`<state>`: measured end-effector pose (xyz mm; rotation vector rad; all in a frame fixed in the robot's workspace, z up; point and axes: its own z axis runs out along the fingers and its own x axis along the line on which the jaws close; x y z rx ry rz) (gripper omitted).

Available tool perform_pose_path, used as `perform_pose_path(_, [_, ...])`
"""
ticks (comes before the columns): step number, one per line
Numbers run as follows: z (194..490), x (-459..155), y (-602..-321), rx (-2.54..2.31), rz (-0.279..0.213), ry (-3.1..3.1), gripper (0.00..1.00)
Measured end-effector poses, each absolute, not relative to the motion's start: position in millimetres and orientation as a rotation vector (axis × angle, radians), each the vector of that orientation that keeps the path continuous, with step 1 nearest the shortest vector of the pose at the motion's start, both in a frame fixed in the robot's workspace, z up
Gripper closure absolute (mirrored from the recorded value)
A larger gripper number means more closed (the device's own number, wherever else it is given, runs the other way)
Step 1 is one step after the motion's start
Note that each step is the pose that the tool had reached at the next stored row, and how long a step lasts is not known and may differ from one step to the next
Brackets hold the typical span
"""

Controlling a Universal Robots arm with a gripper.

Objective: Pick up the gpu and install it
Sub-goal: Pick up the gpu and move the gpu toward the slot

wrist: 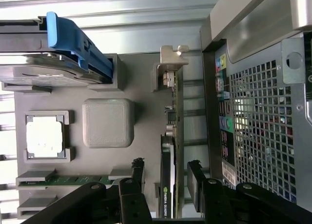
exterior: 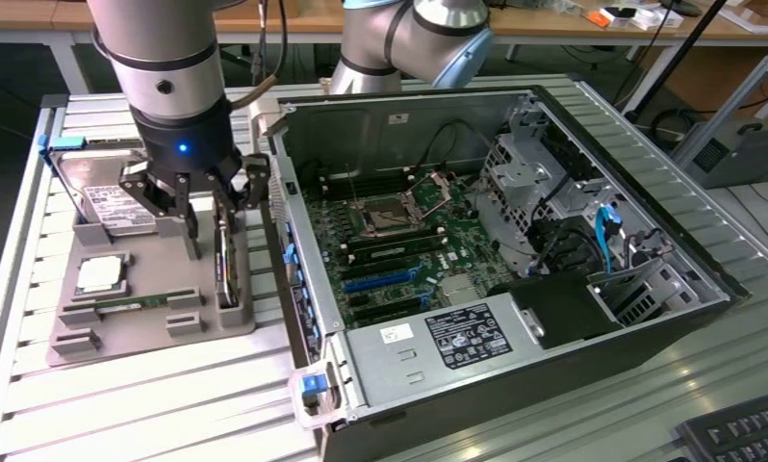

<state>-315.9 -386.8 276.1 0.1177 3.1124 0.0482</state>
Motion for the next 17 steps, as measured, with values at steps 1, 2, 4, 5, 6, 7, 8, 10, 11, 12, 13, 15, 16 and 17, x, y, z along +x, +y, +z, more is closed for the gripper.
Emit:
perform_pose_path(1, [275.6, -315.9, -386.8, 0.118, 0.048, 3.112, 0.52])
perform_pose_path(2, [275.0, -315.9, -386.8, 0.118, 0.048, 3.112, 0.52])
perform_pose_path(4, [274.1, -315.8, -386.8, 0.118, 0.047, 3.112, 0.52])
perform_pose_path(5, [273.7, -315.9, -386.8, 0.118, 0.047, 3.112, 0.52])
perform_pose_path(6, [273.4, -315.8, -386.9, 0.118, 0.047, 3.112, 0.52])
perform_pose_path(7, [273.0, -315.9, -386.8, 0.118, 0.046, 3.112, 0.52])
perform_pose_path(8, [272.7, -315.9, -386.8, 0.118, 0.046, 3.112, 0.52])
perform_pose_path(10, [271.9, -315.9, -386.8, 0.118, 0.046, 3.112, 0.52])
perform_pose_path(11, [271.4, -315.9, -386.8, 0.118, 0.046, 3.112, 0.52])
perform_pose_path(12, [271.1, -315.9, -386.8, 0.118, 0.046, 3.112, 0.52])
perform_pose_path(13, [270.4, -315.9, -386.8, 0.118, 0.045, 3.112, 0.52])
perform_pose_path(15, [269.5, -315.9, -386.8, 0.118, 0.045, 3.112, 0.52])
perform_pose_path(16, [269.2, -315.9, -386.9, 0.118, 0.045, 3.112, 0.52])
perform_pose_path(17, [268.6, -315.9, -386.8, 0.118, 0.045, 3.112, 0.52])
